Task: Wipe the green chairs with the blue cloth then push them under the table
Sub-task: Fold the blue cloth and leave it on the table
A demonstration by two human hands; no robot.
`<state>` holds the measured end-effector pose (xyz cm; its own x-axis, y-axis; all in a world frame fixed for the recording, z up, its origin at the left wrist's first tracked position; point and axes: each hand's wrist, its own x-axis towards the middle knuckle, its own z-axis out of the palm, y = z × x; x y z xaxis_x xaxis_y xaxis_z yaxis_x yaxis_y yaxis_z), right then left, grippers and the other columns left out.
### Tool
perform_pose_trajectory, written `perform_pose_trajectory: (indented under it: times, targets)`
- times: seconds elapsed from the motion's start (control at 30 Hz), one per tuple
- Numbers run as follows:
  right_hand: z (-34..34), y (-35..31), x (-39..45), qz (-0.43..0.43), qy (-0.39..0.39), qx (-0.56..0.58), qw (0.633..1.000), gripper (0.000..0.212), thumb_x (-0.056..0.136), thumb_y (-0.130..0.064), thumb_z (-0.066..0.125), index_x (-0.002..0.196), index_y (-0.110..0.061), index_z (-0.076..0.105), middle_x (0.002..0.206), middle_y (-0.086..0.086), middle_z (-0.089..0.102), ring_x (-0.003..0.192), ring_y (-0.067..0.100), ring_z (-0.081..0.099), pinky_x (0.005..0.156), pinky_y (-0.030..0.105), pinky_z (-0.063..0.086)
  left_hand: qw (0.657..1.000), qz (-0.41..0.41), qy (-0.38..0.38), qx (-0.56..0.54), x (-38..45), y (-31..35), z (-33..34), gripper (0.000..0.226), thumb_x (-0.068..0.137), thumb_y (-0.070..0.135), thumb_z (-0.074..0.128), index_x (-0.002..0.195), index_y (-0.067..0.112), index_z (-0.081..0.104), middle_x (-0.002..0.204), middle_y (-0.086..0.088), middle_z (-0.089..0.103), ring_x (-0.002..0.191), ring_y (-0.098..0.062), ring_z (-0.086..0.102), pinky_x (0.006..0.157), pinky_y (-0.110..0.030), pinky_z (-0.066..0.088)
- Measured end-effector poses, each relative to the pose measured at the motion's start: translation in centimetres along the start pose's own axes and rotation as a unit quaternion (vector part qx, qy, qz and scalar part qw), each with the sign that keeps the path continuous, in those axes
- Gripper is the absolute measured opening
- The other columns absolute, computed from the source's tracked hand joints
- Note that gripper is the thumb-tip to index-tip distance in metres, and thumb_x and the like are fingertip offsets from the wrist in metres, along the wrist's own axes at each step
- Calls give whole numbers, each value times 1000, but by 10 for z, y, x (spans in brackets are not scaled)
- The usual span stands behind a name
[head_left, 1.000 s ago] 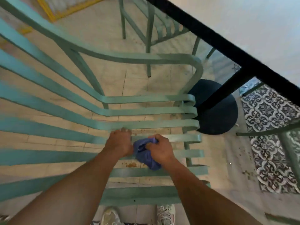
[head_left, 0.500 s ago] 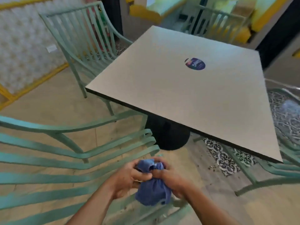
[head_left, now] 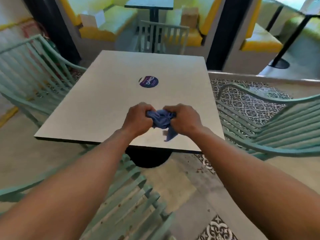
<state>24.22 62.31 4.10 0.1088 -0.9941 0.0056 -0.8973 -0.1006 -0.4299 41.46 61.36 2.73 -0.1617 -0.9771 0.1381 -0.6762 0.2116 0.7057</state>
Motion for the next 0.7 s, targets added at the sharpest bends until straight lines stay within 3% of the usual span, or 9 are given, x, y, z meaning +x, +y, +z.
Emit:
perform_pose_trajectory:
  times: [0.1, 0.17, 0.23, 0.3, 0.43, 0.53, 0.6, 0.7]
  targets:
    - [29, 20, 33, 6, -4, -21, 1000, 57, 71, -15, 73, 124, -29, 57, 117, 5, 57, 105, 27, 56, 79, 33, 47, 998, -16, -17, 63, 26, -17, 26, 28, 72, 7, 58, 96, 14, 70, 104, -8, 67, 94, -30, 61, 75, -30, 46]
    - [65, 34, 41, -6, -50, -69, 996, 61, 82, -21, 65, 138, -21, 43, 135, 10, 46, 123, 32, 45, 92, 39, 41, 982, -67, -100, 143, 31, -37, 46, 37, 78, 10, 56, 112, 20, 66, 116, -4, 65, 105, -28, 60, 85, -34, 48]
    - [97, 46, 38, -8, -145, -120, 982, 68, 91, -26, 49, 150, -14, 19, 154, 17, 21, 142, 36, 19, 108, 48, 25, 955, -106, -178, 214, 28, -52, 64, 43, 80, 17, 54, 122, 27, 59, 125, 1, 61, 114, -26, 57, 93, -37, 46]
    - [116, 56, 33, -14, -190, -117, 975, 72, 96, -29, 39, 154, -13, -1, 161, 17, -6, 147, 37, -8, 115, 54, 7, 948, -113, -172, 244, 23, -59, 79, 44, 79, 22, 50, 123, 26, 55, 126, 2, 56, 119, -26, 51, 96, -40, 39]
    - [116, 66, 35, -60, -114, -87, 988, 71, 98, -38, 34, 154, -11, -1, 161, 17, -6, 147, 38, -9, 117, 53, 3, 963, -16, -63, 262, 21, -60, 97, 63, 71, 25, 39, 131, 9, 51, 146, -12, 43, 135, -28, 37, 109, -46, 29]
    - [118, 66, 35, -62, -113, -64, 990, 64, 102, -38, 22, 154, -9, -2, 161, 15, -7, 147, 36, -13, 118, 52, -2, 982, 23, -13, 186, 17, -51, 105, 49, 85, 22, 40, 131, 10, 49, 136, -8, 51, 120, -29, 50, 100, -43, 41]
    - [126, 68, 33, -66, -147, -64, 985, 61, 103, -37, 16, 154, -10, -4, 161, 12, -12, 146, 31, -19, 116, 51, -9, 984, -14, -42, 175, 15, -53, 109, 50, 94, 19, 44, 143, 18, 39, 142, -2, 46, 120, -27, 49, 96, -41, 40]
    - [135, 76, 33, -87, -148, -88, 981, 60, 104, -38, 18, 154, -15, -7, 160, 9, -18, 145, 28, -24, 116, 50, -11, 960, -26, -107, 258, 13, -71, 114, 54, 102, 27, 38, 155, 21, 25, 161, 0, 22, 145, -23, 26, 112, -37, 26]
